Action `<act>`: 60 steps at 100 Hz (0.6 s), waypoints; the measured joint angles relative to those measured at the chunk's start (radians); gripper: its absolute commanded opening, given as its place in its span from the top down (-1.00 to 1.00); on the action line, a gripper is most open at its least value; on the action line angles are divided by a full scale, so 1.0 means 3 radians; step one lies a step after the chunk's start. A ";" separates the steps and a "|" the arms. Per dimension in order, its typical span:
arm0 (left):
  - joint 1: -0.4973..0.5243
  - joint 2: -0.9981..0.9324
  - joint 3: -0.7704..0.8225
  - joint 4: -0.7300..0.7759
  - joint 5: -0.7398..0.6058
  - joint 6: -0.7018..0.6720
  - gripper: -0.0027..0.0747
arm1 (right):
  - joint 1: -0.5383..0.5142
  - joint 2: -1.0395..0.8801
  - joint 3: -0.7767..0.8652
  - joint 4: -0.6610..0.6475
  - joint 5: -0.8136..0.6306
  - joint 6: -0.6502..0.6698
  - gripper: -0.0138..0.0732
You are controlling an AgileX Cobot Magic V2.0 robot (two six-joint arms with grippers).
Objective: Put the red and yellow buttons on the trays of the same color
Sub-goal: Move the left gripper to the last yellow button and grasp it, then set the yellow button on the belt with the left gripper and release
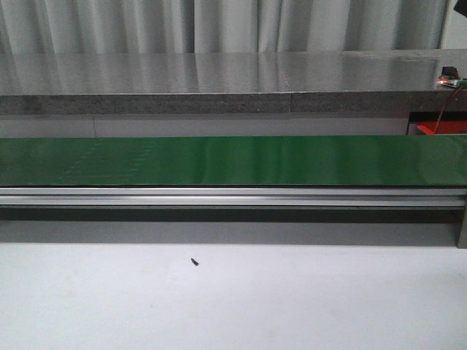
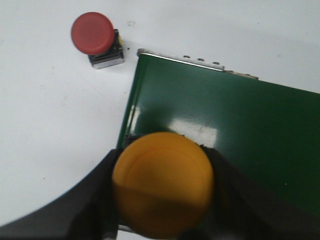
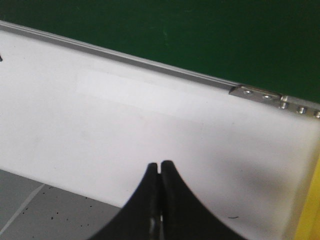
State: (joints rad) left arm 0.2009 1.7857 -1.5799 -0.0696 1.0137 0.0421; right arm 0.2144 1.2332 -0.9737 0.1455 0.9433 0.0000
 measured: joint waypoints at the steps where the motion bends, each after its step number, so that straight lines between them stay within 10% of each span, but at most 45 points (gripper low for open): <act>1: -0.0013 0.0000 0.0009 0.0000 -0.0021 0.0000 0.50 | 0.0000 0.0000 0.0000 0.0000 0.0007 0.0000 0.93; 60: -0.0125 0.0183 0.0211 0.0029 -0.0100 0.0008 0.49 | 0.0000 0.0000 0.0000 0.0015 0.0041 0.0000 0.93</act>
State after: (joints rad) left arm 0.1633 1.8407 -1.5168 -0.0610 0.9837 0.0444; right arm 0.2144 1.2332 -0.9737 0.1501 0.9557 0.0000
